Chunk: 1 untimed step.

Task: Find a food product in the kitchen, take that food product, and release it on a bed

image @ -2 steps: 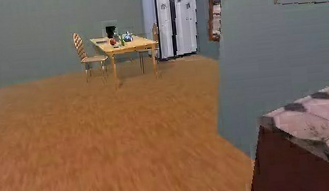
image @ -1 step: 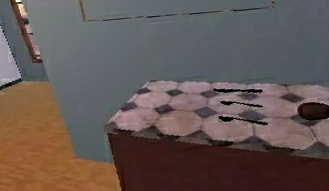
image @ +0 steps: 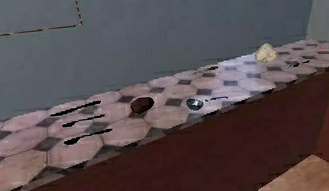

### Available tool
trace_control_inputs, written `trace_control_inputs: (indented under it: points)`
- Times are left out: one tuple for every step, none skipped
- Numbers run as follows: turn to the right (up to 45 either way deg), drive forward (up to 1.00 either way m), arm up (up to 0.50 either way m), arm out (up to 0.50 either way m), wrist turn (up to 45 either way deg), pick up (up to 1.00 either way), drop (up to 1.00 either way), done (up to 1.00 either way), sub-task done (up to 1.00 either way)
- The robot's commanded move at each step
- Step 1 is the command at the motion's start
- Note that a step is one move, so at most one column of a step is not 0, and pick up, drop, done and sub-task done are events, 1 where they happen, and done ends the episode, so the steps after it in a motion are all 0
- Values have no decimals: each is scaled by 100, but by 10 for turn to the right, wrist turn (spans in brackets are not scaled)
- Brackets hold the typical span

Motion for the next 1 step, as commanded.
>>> trace_control_inputs:
  points:
    - [90,0,0,0,0,0,0,0,0]
